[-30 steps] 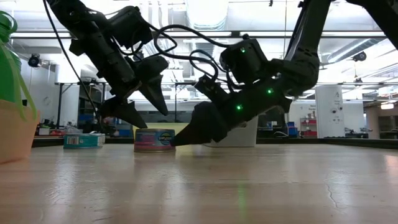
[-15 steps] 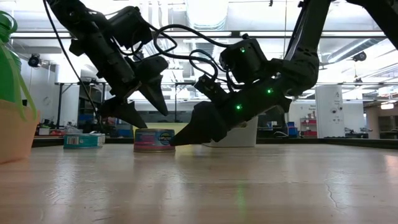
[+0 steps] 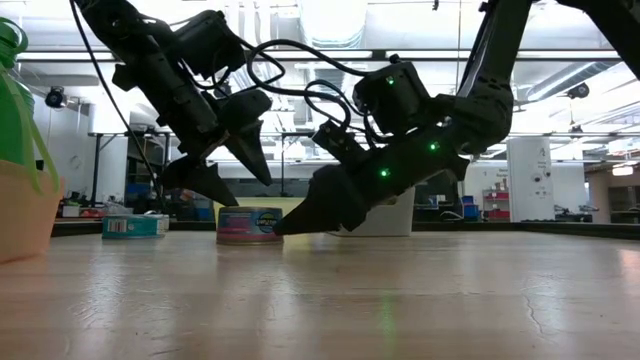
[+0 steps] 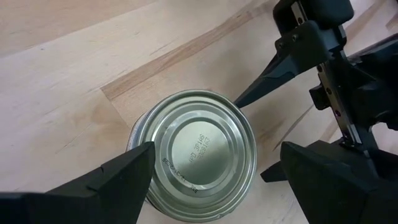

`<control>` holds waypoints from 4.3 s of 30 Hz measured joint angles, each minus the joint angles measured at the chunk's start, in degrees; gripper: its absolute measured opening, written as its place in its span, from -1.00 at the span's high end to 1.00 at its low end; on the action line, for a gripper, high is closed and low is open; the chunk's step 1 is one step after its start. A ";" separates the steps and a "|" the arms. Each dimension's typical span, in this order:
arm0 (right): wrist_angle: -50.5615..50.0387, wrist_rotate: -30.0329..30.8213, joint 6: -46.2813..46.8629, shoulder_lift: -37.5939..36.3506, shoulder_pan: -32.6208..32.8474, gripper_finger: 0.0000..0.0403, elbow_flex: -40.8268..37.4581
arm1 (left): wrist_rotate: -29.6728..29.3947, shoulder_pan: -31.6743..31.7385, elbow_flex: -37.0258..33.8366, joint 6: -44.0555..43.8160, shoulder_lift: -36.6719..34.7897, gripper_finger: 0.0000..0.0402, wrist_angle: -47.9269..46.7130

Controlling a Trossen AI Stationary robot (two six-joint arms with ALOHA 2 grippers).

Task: Pick & Place Food Item
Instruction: Put the blue and pink tuna can into the yellow bin

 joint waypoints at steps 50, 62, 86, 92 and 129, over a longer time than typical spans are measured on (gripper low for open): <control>-0.61 0.08 -2.91 -4.37 0.09 -0.52 -0.15 | 0.00 0.16 2.38 4.30 -2.66 -0.76 -3.38; -0.76 0.07 -2.88 -4.37 0.09 -0.52 -0.15 | -3.30 0.28 2.25 2.52 -5.22 -0.76 -11.89; -2.51 0.09 -3.10 -4.28 -0.09 -0.52 -0.15 | -4.55 0.28 0.04 -0.22 -1.11 -0.76 -2.51; -2.46 0.13 -2.51 -4.22 -0.24 -0.52 -0.17 | -4.55 0.28 0.02 -0.22 -1.11 -0.76 -2.51; -2.53 3.04 0.08 4.61 -0.37 -0.52 5.76 | -1.09 0.28 -0.04 -3.23 1.07 -0.76 1.81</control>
